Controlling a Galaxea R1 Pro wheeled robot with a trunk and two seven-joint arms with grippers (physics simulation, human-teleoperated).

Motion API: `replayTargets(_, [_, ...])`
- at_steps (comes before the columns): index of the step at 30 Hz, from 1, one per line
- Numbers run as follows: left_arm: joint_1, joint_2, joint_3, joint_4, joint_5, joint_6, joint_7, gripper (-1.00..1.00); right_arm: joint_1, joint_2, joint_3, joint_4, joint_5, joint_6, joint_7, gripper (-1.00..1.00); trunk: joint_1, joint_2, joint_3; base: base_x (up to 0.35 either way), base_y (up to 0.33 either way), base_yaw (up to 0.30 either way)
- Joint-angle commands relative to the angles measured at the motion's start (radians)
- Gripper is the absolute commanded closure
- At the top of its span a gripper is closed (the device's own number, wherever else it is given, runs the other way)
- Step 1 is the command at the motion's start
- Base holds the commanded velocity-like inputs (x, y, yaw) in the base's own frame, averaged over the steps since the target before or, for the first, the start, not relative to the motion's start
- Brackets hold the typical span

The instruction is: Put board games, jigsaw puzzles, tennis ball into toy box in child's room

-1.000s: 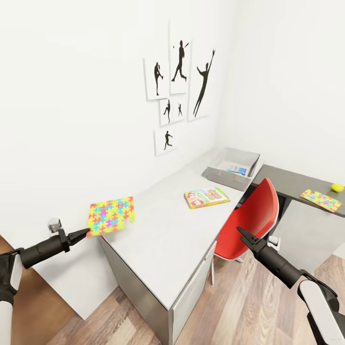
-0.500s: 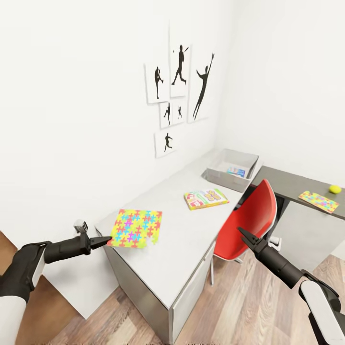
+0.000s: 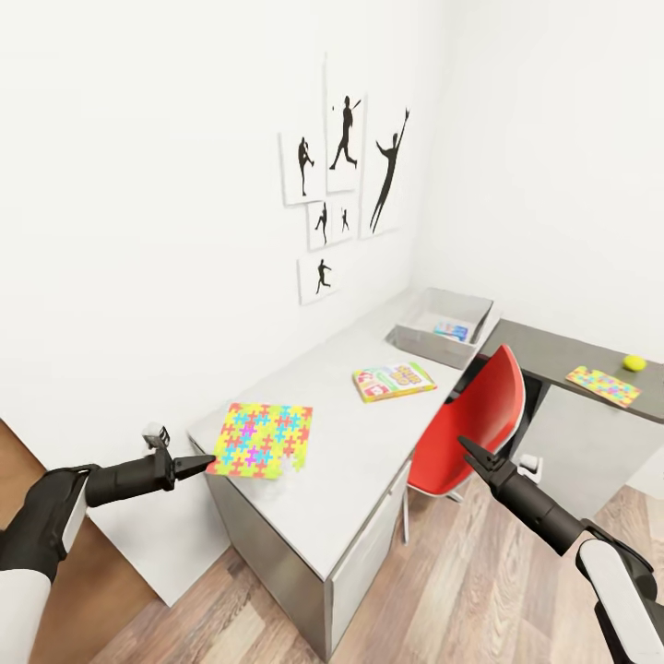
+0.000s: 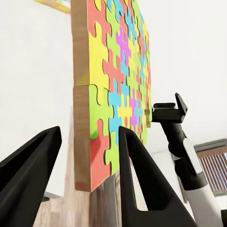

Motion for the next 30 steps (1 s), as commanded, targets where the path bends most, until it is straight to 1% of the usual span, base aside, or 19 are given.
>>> replayTargets(1, [0.000, 0.000, 0.001, 0.000, -0.002, 0.010, -0.004, 1.00, -0.001, 0.000, -0.001, 0.000, -0.004, 0.007, 0.001, -1.00, -0.004, 0.006, 0.003, 0.000, 0.000, -0.116])
replayTargets(12, [0.000, 0.000, 0.002, 0.000, -0.002, 0.009, -0.004, 1.00, -0.001, 0.003, -0.001, -0.001, -0.004, 0.007, 0.002, -1.00, -0.046, 0.083, 0.051, 0.000, 0.000, -0.165])
replayTargets(20, [0.000, 0.000, 0.001, 0.000, -0.001, 0.009, -0.004, 1.00, -0.001, -0.001, 0.000, -0.001, -0.004, -0.030, 0.003, -1.00, -0.077, 0.139, 0.089, 0.000, 0.000, -0.087])
replayTargets(30, [0.000, 0.000, 0.000, 0.000, -0.002, 0.008, -0.004, 1.00, -0.001, -0.003, -0.001, 0.000, -0.004, -0.034, 0.006, -1.00, -0.115, 0.209, 0.136, 0.000, 0.000, -0.071])
